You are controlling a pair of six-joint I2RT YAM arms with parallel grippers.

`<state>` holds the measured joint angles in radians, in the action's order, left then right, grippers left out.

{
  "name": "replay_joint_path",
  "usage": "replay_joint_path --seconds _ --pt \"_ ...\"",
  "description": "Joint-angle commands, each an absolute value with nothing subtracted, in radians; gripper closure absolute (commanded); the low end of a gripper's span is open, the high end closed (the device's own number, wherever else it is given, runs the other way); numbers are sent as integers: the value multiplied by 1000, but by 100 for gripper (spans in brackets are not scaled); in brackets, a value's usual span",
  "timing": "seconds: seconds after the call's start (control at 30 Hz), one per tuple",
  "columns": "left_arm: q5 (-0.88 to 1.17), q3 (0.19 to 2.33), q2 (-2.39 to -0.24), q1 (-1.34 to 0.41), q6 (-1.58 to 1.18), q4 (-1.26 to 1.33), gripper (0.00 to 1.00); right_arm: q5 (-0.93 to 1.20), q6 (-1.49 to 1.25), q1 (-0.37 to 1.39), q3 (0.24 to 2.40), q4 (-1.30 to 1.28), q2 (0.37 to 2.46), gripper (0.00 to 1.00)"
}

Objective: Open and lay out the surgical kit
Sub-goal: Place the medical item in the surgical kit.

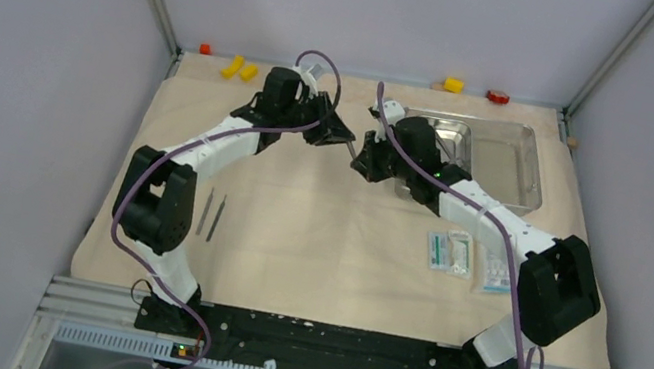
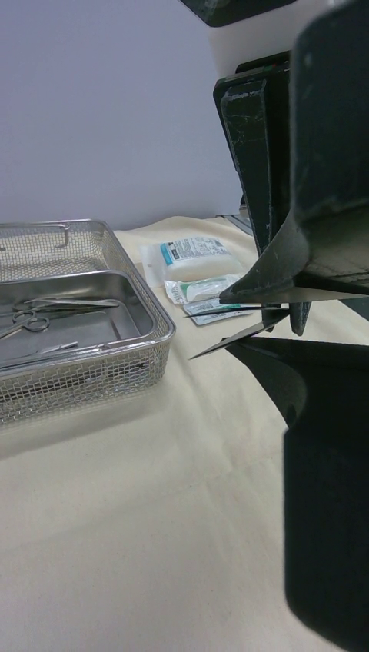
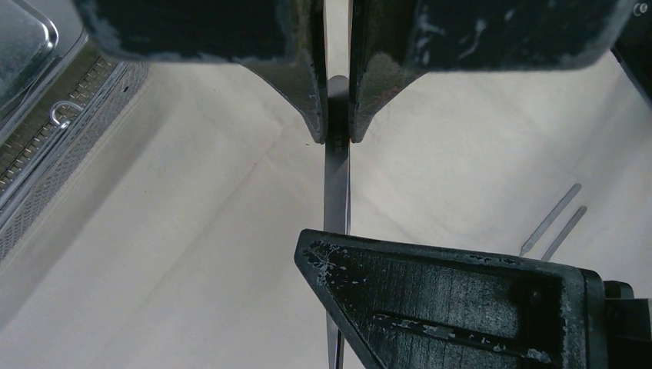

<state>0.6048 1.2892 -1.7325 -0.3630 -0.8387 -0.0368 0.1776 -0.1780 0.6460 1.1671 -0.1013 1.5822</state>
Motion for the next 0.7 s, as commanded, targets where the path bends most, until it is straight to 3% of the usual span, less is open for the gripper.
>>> replay_joint_path --seconds 0.0,0.47,0.67 --pt "601 1291 -1724 -372 -817 19 74 222 -175 666 1224 -95 1596 100" --pt "543 1287 -1709 -372 -749 -30 86 277 -168 666 1222 -92 1594 97" --pt "506 1265 -1680 -371 -682 -46 82 294 -157 666 1215 -94 1583 77"
